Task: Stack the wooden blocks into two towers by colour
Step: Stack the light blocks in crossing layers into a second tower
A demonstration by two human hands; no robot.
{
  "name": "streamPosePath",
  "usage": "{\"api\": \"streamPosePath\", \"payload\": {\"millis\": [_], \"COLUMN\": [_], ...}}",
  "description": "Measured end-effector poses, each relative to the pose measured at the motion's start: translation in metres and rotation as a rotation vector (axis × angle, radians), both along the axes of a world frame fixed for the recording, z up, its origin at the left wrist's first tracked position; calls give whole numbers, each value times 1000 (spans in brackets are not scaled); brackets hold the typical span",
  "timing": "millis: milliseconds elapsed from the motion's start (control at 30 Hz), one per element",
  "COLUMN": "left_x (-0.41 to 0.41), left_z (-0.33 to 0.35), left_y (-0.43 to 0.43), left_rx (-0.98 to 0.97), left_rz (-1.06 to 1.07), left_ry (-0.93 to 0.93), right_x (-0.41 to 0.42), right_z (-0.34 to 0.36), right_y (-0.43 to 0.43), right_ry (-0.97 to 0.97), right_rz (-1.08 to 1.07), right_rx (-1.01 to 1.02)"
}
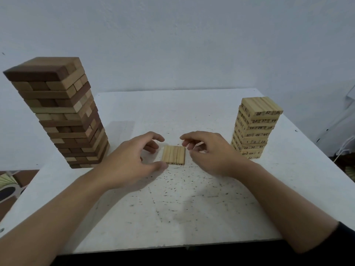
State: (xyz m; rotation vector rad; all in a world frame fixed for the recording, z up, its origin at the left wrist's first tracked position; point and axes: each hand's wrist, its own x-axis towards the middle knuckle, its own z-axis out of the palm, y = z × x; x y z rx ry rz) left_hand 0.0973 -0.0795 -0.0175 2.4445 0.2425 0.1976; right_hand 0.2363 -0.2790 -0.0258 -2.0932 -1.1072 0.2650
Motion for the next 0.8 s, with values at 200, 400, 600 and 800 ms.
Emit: {"api": "streamPosePath", "payload": {"millis": [200, 400, 600, 800], "left_x": [4, 16, 26, 12], "left_z": [-7, -4, 12, -1], "left_y": [-20, -21, 0, -3], "left_rx": [17, 0, -69, 171], "left_rz": [30, -44, -195, -141], "left_ry": [-38, -12, 146, 82], "right_x": [2, -2, -11, -20], "right_z": [-8, -9, -10, -4], "right_y": [2, 5, 8, -4], "right_ry": [-29, -108, -159, -448], "right_rz": [25, 6, -13, 13], "right_rx": [23, 16, -57, -466]}}
